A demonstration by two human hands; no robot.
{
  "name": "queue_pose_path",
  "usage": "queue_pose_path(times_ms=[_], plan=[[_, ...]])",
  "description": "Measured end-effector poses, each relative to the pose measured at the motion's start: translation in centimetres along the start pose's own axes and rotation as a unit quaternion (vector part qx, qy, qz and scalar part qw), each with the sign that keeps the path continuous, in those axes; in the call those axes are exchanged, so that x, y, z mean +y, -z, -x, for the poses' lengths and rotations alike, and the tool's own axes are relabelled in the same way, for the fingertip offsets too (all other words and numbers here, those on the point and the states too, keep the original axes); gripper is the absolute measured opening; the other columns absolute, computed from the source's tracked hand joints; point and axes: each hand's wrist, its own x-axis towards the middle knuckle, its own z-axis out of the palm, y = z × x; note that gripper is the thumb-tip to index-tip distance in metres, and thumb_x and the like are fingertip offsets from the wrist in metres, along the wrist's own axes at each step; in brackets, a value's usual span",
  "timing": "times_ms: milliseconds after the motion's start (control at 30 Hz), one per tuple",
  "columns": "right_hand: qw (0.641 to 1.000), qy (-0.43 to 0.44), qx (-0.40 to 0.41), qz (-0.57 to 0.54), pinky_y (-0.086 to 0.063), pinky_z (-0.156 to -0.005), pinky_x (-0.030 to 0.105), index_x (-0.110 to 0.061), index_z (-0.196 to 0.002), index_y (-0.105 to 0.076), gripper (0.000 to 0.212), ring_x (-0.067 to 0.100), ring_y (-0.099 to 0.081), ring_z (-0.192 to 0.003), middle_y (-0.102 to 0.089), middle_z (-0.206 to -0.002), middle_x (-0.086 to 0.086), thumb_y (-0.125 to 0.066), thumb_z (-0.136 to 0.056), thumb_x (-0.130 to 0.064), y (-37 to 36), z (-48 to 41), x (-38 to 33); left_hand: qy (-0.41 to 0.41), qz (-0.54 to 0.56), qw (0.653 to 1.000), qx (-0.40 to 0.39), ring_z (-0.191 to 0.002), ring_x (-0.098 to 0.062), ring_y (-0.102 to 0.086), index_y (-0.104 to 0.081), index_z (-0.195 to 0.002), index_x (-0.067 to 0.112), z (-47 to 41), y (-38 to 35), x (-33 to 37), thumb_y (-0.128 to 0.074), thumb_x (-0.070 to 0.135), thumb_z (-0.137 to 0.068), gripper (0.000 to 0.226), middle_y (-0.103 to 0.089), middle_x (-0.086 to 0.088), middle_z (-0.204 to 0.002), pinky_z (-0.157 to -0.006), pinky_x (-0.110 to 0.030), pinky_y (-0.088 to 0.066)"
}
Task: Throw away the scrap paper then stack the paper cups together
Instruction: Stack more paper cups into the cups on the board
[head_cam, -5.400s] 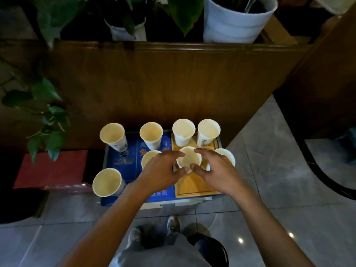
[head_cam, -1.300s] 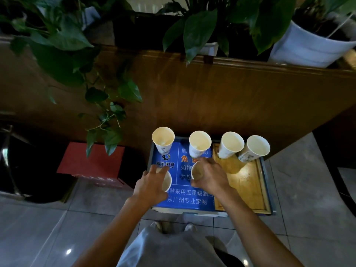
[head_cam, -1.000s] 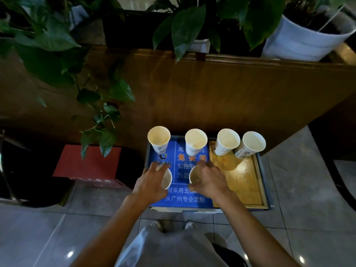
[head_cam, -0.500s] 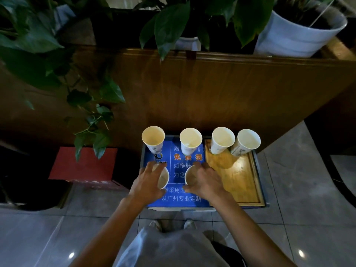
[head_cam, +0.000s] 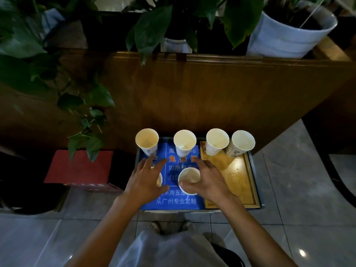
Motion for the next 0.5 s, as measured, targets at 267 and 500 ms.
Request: queue_pose_path(times_ms=[267, 500], plan=[[0.992, -0.008, 0.125, -0.014, -0.048, -0.094, 0.041, -0.029, -0.136, -0.045, 0.076, 0.028, -0.054, -0.122, -0.056, -0.137, 0.005, -0.075, -0.071, -0.055, 6.4, -1.3, 4.5, -0.097, 0.041, 0.994, 0.041, -0.137, -0.027, -0.037, -0.023, -0.147, 0.035, -4.2, 2.3, 8.0, -0.065, 0.052, -0.079, 0.081, -0.033, -0.001, -0.154, -0.106, -0.046, -0.042], [0.991, -0.042, 0.126, 0.013, -0.042, -0.104, 0.045, -0.023, -0.142, -0.042, 0.079, 0.03, -0.039, -0.136, -0.041, -0.15, 0.007, -0.075, -0.074, -0.049, 10.4, -4.2, 10.0, -0.12, 0.035, 0.992, -0.031, -0.137, -0.027, -0.036, -0.024, -0.149, 0.023, -10.8, 1.7, 14.4, -0.072, 0.044, -0.078, 0.089, -0.032, -0.005, -0.153, -0.109, -0.041, -0.036]])
